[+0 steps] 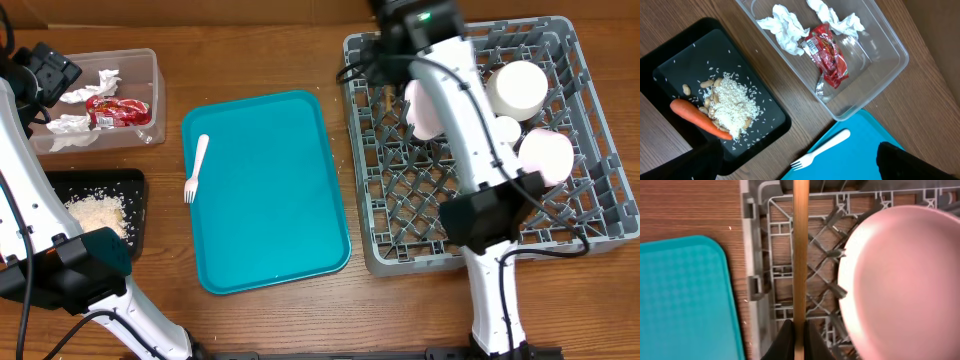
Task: Sort waste into correct bins and load items into the dishwasher rack
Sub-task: 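Carry the chopstick right and stand it in the rack's back-left slot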
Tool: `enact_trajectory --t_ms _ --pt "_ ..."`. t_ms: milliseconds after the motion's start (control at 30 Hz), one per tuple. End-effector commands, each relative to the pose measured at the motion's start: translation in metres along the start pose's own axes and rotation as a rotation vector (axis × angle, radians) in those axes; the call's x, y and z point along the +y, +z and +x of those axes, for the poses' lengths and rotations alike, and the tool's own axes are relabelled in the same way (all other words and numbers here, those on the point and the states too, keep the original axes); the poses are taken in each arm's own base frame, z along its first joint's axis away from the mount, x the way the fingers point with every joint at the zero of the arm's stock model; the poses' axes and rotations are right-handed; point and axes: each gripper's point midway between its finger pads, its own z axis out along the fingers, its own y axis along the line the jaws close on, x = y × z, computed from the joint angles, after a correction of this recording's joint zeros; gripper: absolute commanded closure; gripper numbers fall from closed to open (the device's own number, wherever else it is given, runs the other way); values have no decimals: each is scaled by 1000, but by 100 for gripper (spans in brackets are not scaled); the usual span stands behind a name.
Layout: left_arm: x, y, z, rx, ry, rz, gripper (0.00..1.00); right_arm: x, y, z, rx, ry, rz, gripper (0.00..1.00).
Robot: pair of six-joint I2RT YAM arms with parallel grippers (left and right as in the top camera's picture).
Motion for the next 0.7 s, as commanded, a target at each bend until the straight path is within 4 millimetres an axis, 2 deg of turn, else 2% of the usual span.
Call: enact_trajectory --t_ms 0,167,200,233,267,333,367,433,533,667 --pt "0 3 -1 -3 -9 -12 0 17 12 9 56 -122 -144 96" --pt "0 3 -1 -3 -9 -12 0 20 32 19 101 -174 -176 94" --pt "0 3 -1 -3 -9 -12 0 22 38 24 118 -178 -187 92" --pt "0 3 -1 -3 -9 -12 0 23 41 25 124 -181 -187 85" --pt "0 3 -1 -3 -9 -12 0 24 43 26 128 -180 -186 71" --pt "0 3 -1 -3 -9 -12 0 24 44 27 132 -164 -185 24" --pt "0 3 -1 -3 -9 -12 0 24 44 27 132 -152 -184 18" --pt "0 3 -1 -3 -9 -12 0 25 41 26 127 -119 -181 13" --pt "0 3 -1 -3 -9 -12 0 27 32 21 108 -80 -184 13" --pt "0 3 -1 -3 -9 -12 0 44 9 17 73 -41 -212 13"
